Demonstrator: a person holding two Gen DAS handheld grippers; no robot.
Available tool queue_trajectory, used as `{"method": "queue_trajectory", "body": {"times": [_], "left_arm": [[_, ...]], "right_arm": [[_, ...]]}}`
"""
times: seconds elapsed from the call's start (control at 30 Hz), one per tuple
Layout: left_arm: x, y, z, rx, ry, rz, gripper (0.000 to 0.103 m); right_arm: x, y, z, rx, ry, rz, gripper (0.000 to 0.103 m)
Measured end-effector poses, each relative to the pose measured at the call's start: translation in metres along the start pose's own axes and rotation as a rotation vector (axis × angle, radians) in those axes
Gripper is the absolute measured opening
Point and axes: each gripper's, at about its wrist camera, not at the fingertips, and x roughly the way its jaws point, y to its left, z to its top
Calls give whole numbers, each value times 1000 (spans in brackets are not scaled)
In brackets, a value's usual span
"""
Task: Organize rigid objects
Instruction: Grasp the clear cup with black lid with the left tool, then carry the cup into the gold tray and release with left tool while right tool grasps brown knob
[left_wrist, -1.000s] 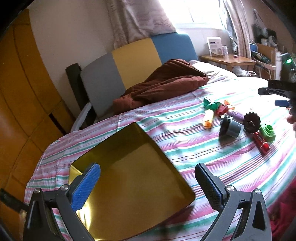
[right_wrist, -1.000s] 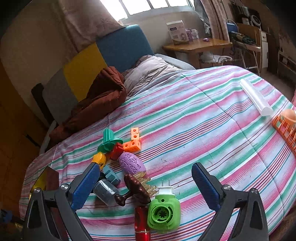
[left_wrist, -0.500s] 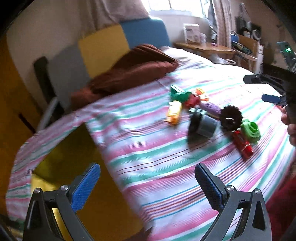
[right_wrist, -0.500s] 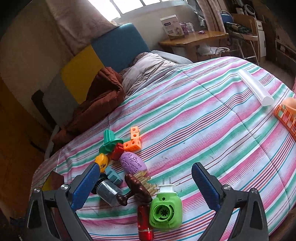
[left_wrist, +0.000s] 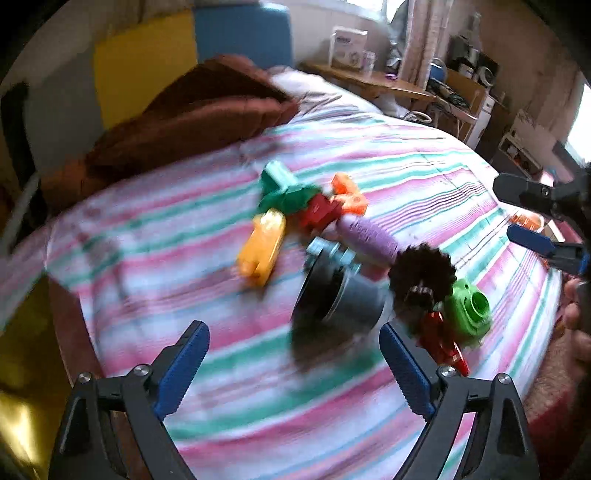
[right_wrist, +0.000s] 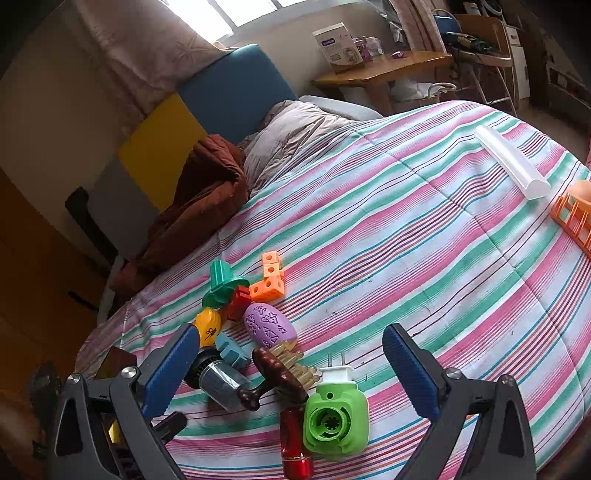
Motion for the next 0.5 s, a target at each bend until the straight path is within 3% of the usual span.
{"method": "queue_trajectory", "body": {"times": [0.27, 0.3, 0.37, 0.5], "left_arm": [[34, -42, 6, 283, 2, 88, 101], [39, -41, 6, 286, 9, 87, 98], [47, -37, 9, 262, 37, 50, 67], [36, -28, 6, 169, 2, -7, 68]], "right_arm": [[0, -8, 2, 44, 13, 18, 101], [0, -8, 2, 43, 12, 16, 101], [0, -9, 2, 41, 12, 5, 101], [3, -8, 3, 25, 24, -8, 88]]}}
